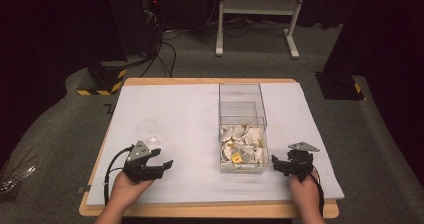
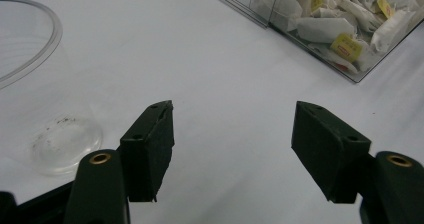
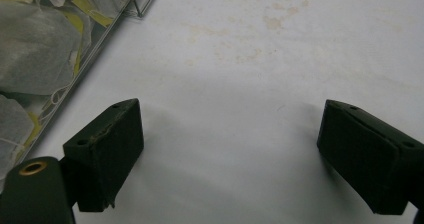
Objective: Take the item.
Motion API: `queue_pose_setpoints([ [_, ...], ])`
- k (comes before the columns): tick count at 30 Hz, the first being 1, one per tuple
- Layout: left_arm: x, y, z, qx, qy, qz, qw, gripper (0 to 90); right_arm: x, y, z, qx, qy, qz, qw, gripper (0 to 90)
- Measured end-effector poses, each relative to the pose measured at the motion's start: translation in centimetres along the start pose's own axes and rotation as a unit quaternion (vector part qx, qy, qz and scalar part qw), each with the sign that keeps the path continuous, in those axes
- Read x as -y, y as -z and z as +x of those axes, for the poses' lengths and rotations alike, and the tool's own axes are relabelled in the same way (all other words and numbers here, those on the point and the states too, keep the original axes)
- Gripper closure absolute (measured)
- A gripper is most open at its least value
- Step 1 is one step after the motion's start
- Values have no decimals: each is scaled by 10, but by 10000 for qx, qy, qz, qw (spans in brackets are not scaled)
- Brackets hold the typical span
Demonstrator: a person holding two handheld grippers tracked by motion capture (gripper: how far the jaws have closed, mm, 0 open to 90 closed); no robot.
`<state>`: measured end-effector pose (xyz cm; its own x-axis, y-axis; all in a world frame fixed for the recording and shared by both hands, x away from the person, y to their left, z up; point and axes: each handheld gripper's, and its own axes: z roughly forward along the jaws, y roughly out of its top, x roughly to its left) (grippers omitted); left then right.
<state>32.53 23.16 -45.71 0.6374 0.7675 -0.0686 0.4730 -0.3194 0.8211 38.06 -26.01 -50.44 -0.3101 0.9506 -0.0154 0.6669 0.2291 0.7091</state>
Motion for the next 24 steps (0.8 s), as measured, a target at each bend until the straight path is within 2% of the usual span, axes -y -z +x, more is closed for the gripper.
queue_pose_setpoints([
  [9, -5, -1, -5, 58, -45, -35, 10000, 344, 0, 0, 0, -5, -4, 10, 10000, 113],
  [16, -13, -6, -11, 109, -271, 23, 9996, 337, 0, 0, 0, -13, -18, 0, 10000, 114],
  [24, -26, -14, -20, 220, -438, 6, 9988, 341, 0, 0, 0, -16, -15, -2, 10000, 113],
])
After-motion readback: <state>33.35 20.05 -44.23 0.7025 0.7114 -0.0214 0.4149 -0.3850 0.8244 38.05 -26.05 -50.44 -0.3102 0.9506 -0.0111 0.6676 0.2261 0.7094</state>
